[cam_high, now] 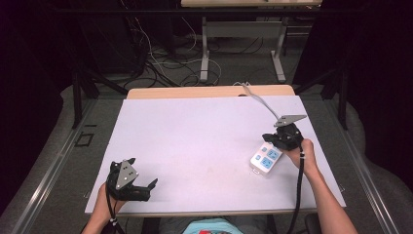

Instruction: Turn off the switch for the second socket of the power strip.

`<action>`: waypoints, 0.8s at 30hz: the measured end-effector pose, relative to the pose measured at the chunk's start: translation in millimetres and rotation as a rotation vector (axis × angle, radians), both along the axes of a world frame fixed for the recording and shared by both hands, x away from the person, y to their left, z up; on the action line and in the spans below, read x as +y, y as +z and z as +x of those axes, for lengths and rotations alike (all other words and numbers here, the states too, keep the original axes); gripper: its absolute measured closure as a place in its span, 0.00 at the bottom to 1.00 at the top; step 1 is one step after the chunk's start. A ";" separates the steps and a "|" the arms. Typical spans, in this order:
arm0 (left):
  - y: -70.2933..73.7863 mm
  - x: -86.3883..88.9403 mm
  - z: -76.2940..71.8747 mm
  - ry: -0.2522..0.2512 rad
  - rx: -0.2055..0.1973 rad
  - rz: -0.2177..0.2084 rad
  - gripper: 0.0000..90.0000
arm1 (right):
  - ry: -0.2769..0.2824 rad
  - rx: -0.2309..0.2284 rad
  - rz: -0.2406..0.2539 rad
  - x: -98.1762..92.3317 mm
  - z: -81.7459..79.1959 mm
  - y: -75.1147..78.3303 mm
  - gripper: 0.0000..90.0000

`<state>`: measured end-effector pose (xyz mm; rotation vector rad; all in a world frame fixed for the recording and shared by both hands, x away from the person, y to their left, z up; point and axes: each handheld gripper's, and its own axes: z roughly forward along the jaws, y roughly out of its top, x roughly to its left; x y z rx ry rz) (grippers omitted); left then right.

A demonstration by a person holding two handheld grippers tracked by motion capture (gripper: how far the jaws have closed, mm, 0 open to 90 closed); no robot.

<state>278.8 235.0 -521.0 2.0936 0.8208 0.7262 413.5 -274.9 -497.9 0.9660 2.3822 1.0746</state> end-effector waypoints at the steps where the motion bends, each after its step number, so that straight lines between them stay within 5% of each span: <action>1: 0.0 0.0 0.0 0.000 0.000 -0.001 0.00 | 0.001 0.005 0.002 0.4 -0.8 0.3 1.00; 24: -0.6 -0.5 0.2 0.002 0.000 0.003 0.00 | 0.015 0.075 -0.119 8.8 -1.2 -15.3 1.00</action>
